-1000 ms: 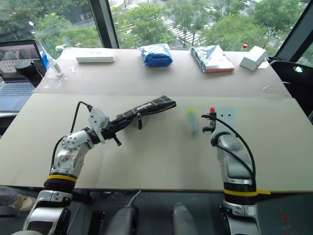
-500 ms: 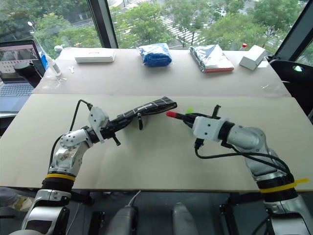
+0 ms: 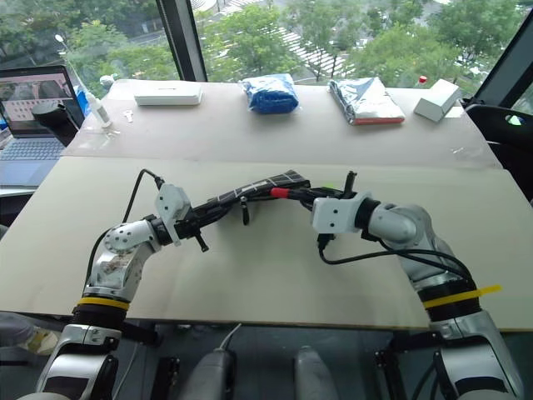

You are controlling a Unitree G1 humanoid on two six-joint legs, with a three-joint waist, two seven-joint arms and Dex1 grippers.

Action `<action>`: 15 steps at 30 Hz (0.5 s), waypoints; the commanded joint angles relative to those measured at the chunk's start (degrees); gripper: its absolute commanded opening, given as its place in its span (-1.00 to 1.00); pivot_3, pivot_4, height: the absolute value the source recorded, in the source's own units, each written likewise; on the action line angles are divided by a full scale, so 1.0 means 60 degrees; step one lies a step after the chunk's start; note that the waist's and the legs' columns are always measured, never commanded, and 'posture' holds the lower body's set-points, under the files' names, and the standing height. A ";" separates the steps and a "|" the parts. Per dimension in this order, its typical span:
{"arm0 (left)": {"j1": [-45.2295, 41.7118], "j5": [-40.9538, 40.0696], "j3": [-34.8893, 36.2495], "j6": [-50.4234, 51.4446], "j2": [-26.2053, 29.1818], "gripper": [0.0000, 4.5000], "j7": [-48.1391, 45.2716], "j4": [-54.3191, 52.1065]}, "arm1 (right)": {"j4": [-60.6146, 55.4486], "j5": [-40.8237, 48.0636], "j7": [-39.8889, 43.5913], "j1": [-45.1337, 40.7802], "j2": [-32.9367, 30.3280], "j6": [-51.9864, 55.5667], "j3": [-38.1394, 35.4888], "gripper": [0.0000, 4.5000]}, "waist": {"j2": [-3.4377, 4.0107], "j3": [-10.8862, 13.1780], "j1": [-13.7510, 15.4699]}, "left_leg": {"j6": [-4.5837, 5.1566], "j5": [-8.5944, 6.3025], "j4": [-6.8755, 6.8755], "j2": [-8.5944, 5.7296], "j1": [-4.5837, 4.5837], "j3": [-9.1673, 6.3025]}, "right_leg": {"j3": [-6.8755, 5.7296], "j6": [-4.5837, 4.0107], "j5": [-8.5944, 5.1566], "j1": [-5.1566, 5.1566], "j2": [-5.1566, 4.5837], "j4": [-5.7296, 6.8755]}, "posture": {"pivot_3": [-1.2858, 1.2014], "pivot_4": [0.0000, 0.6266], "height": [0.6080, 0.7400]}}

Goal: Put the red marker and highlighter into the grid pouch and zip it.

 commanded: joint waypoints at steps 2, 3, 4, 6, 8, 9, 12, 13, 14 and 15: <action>-0.0075 -0.0056 -0.0091 -0.0058 0.0043 -1.00 -0.0096 -0.0305 | 0.0249 -0.0384 -0.0207 -0.0627 0.0204 -0.0562 0.0175 -0.75 | 0.0000 0.0000 0.0004 | 0.0000 0.0000 0.0000 0.0001 0.0000 0.0000 | 0.0000 0.0000 0.0000 0.0000 0.0001 0.0001 | 0.03 -0.52 1.00; -0.0083 -0.0056 -0.0108 -0.0063 0.0049 -1.00 -0.0110 -0.0297 | 0.0356 -0.0457 -0.0206 -0.0729 0.0280 -0.0637 0.0244 -0.75 | 0.0000 0.0000 0.0004 | 0.0000 0.0000 0.0000 0.0000 0.0001 0.0000 | 0.0001 0.0000 0.0000 0.0000 0.0000 0.0001 | 0.03 -0.52 1.00; -0.0092 -0.0056 -0.0119 -0.0065 0.0052 -1.00 -0.0120 -0.0288 | 0.0476 -0.0546 -0.0208 -0.0838 0.0351 -0.0730 0.0321 -0.75 | 0.0000 0.0000 0.0004 | 0.0000 0.0000 -0.0001 0.0000 0.0000 0.0001 | 0.0001 -0.0001 0.0000 -0.0001 0.0000 0.0001 | 0.03 -0.52 1.00; -0.0122 -0.0051 -0.0132 -0.0073 0.0047 -1.00 -0.0129 -0.0254 | 0.0747 -0.0693 -0.0252 -0.1059 0.0470 -0.0903 0.0460 -0.75 | 0.0000 0.0000 0.0008 | 0.0000 0.0000 -0.0001 0.0001 0.0002 -0.0001 | -0.0001 -0.0002 0.0001 -0.0001 0.0001 0.0002 | 0.03 -0.52 1.00; -0.0138 -0.0060 -0.0136 -0.0076 0.0058 -1.00 -0.0158 -0.0242 | 0.1163 -0.0965 -0.0308 -0.1469 0.0748 -0.1148 0.0760 -0.75 | 0.0000 0.0000 0.0009 | 0.0000 0.0000 0.0000 0.0001 0.0001 -0.0001 | 0.0000 -0.0002 0.0001 0.0000 0.0000 0.0003 | 0.03 -0.52 1.00; -0.0139 -0.0066 -0.0136 -0.0075 0.0065 -1.00 -0.0172 -0.0241 | 0.1345 -0.1056 -0.0341 -0.1641 0.0906 -0.1263 0.0884 -0.75 | 0.0000 0.0000 0.0002 | -0.0001 0.0001 0.0000 0.0000 0.0001 0.0000 | 0.0000 -0.0003 0.0002 0.0000 0.0000 0.0003 | 0.03 -0.52 1.00; -0.0138 -0.0081 -0.0137 -0.0076 0.0083 -1.00 -0.0206 -0.0238 | 0.1843 -0.1280 -0.0371 -0.2024 0.1482 -0.1749 0.1397 -0.75 | 0.0001 0.0000 -0.0020 | -0.0001 0.0001 -0.0001 0.0001 0.0006 -0.0001 | 0.0000 -0.0005 0.0003 -0.0004 0.0001 0.0014 | 0.03 -0.52 1.00; -0.0139 -0.0083 -0.0141 -0.0082 0.0091 -1.00 -0.0225 -0.0240 | 0.1992 -0.1348 -0.0386 -0.2108 0.1644 -0.1895 0.1548 -0.75 | 0.0001 0.0000 -0.0018 | -0.0001 0.0001 -0.0002 0.0003 0.0006 -0.0004 | -0.0003 -0.0005 0.0003 -0.0004 0.0003 0.0015 | 0.03 -0.52 1.00; -0.0134 -0.0092 -0.0139 -0.0080 0.0098 -1.00 -0.0238 -0.0256 | 0.2117 -0.1430 -0.0380 -0.2168 0.1778 -0.2030 0.1689 -0.75 | 0.0001 0.0000 -0.0018 | -0.0001 0.0001 -0.0003 0.0003 0.0004 -0.0004 | -0.0003 -0.0005 0.0003 -0.0005 0.0002 0.0015 | 0.03 -0.52 1.00; -0.0137 -0.0105 -0.0132 -0.0082 0.0104 -1.00 -0.0252 -0.0272 | 0.2269 -0.1515 -0.0392 -0.2249 0.1984 -0.2166 0.1862 -0.75 | 0.0001 0.0000 -0.0016 | -0.0001 0.0001 -0.0003 0.0002 0.0004 -0.0003 | -0.0003 -0.0006 0.0004 -0.0005 0.0001 0.0014 | 0.03 -0.52 1.00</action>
